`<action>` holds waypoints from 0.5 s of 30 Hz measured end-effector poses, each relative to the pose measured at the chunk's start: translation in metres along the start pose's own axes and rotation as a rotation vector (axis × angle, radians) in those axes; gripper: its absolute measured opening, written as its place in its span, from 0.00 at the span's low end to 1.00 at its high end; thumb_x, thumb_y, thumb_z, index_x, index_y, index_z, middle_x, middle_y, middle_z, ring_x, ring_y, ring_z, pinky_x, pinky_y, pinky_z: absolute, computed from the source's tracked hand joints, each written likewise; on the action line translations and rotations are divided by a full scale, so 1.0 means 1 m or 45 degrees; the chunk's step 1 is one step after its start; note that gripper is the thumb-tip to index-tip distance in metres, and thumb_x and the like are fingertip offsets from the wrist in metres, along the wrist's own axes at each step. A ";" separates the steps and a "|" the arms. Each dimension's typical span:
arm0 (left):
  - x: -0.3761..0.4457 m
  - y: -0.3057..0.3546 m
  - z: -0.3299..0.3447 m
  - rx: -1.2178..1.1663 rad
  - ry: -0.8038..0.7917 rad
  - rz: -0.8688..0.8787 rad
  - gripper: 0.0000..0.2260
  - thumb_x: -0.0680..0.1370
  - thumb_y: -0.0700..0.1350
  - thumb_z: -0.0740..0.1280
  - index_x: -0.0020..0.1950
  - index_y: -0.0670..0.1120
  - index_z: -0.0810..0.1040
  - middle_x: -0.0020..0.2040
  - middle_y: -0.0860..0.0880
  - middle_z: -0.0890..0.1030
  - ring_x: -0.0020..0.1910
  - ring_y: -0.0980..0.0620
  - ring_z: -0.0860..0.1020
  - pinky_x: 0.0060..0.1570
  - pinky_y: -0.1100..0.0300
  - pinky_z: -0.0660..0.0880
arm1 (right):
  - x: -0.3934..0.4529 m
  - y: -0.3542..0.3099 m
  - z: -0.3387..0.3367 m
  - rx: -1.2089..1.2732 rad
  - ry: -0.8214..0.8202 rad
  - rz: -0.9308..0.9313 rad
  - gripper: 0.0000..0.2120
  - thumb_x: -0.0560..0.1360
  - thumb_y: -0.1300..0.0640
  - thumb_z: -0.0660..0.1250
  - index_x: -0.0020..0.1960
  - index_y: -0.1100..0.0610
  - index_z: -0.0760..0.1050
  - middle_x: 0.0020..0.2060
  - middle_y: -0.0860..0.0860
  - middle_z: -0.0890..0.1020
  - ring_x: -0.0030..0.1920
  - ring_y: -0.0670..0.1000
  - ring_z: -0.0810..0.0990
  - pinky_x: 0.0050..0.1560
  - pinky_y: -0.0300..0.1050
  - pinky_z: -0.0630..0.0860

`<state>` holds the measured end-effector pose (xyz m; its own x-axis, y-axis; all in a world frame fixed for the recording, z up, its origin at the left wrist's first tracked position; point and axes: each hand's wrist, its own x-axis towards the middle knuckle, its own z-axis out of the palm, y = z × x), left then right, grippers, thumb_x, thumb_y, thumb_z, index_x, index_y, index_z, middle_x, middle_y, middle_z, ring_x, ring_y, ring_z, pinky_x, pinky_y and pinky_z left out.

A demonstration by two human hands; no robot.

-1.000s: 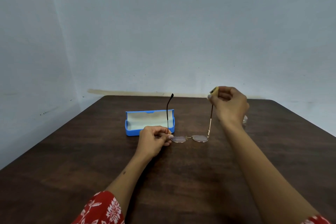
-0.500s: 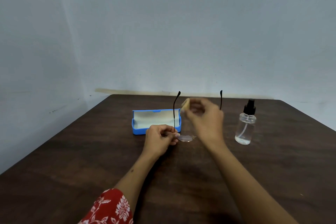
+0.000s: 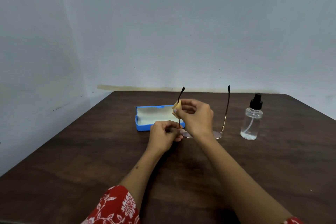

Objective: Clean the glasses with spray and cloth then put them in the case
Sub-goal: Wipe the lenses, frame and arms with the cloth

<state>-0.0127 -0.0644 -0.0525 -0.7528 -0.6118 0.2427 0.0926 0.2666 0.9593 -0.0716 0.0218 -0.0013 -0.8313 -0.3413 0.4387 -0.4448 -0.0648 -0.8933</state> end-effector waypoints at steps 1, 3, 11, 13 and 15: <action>0.000 0.000 -0.001 0.009 -0.006 0.005 0.06 0.72 0.32 0.70 0.41 0.42 0.80 0.34 0.45 0.82 0.33 0.52 0.82 0.37 0.63 0.80 | -0.001 0.001 0.001 -0.007 -0.001 0.006 0.06 0.67 0.61 0.74 0.43 0.53 0.81 0.34 0.47 0.83 0.39 0.44 0.83 0.43 0.37 0.79; -0.001 0.001 -0.001 0.038 -0.013 0.025 0.05 0.73 0.30 0.68 0.42 0.39 0.81 0.33 0.47 0.82 0.30 0.56 0.81 0.33 0.67 0.78 | -0.006 0.008 0.000 -0.056 -0.027 0.039 0.07 0.67 0.62 0.74 0.43 0.54 0.81 0.35 0.48 0.83 0.38 0.44 0.82 0.42 0.37 0.79; 0.001 -0.001 0.000 -0.019 0.000 0.001 0.06 0.72 0.34 0.71 0.39 0.45 0.80 0.34 0.42 0.83 0.36 0.46 0.82 0.43 0.55 0.81 | 0.002 -0.006 -0.001 0.011 -0.013 -0.035 0.12 0.67 0.61 0.74 0.35 0.46 0.78 0.32 0.42 0.82 0.37 0.41 0.82 0.45 0.41 0.81; 0.001 -0.002 0.000 -0.003 -0.003 -0.002 0.06 0.71 0.34 0.71 0.40 0.45 0.81 0.35 0.42 0.83 0.37 0.45 0.83 0.43 0.55 0.81 | 0.001 -0.005 -0.001 0.013 -0.004 -0.047 0.12 0.68 0.61 0.74 0.35 0.45 0.77 0.31 0.41 0.82 0.37 0.41 0.82 0.46 0.41 0.81; 0.001 -0.002 -0.001 0.018 0.000 0.007 0.08 0.72 0.33 0.71 0.39 0.46 0.81 0.33 0.46 0.83 0.34 0.50 0.83 0.38 0.61 0.81 | -0.005 0.002 -0.001 -0.051 -0.028 0.003 0.07 0.68 0.61 0.74 0.38 0.49 0.79 0.32 0.43 0.82 0.38 0.43 0.83 0.47 0.43 0.81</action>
<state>-0.0128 -0.0660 -0.0542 -0.7522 -0.6103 0.2483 0.0876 0.2808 0.9557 -0.0689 0.0238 -0.0050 -0.8248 -0.3623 0.4341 -0.4564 -0.0265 -0.8894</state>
